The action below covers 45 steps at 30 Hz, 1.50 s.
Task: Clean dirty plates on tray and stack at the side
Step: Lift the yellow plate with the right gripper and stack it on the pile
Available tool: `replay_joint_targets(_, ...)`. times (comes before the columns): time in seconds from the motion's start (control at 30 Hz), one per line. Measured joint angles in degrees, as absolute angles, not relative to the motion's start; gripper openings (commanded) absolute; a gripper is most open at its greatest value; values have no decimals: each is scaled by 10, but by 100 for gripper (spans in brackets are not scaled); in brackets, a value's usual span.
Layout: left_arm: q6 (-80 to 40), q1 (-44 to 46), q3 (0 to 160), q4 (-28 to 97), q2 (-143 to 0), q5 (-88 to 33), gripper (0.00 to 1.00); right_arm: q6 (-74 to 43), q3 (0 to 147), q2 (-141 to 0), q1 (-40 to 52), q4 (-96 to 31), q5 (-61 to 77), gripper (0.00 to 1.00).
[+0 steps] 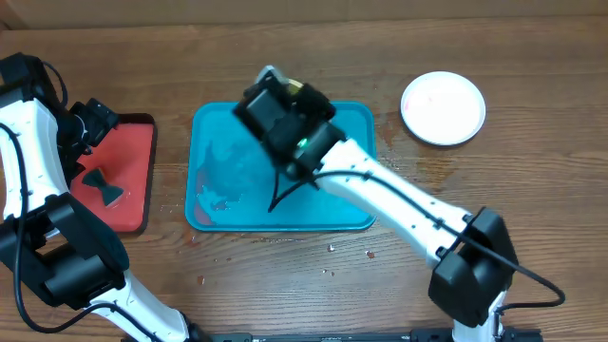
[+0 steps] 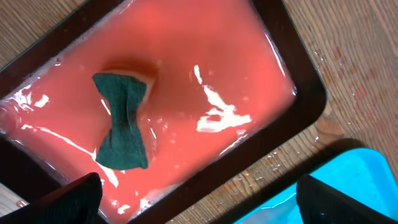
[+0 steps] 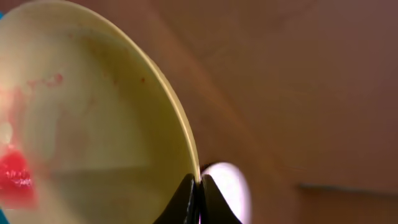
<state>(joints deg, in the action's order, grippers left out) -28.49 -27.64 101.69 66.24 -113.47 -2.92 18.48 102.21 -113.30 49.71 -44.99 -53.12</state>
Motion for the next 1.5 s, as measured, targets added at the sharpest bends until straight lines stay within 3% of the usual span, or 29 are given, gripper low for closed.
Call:
replay_joint_targets(0.2,-285,-276,1017,662,-1135,-34,100,317,1022,-1133,545,-363,-645,4)
replay_joint_targets(0.4,-285,-276,1017,662,-1135,-35,100,357,1022,-1133,563,-338,-668,4)
replay_joint_targets(0.53,-285,-276,1017,662,-1135,-35,100,314,1023,-1133,554,-366,-625,4)
replay_joint_targets(0.7,-285,-276,1017,662,-1135,-35,100,251,1021,-1133,502,-472,-458,4)
replay_joint_targets(0.8,-285,-276,1017,662,-1135,-37,100,182,1021,-1132,461,-467,-450,4)
replay_joint_targets(1.0,-285,-276,1017,662,-1135,-37,100,65,1021,-1100,321,-472,-340,4)
replay_joint_targets(1.3,-285,-276,1017,662,-1135,-39,100,-75,1002,-1088,-48,-527,-32,4)
replay_joint_targets(1.5,-285,-276,1017,662,-1135,-39,100,-120,952,-1142,-159,-520,83,4)
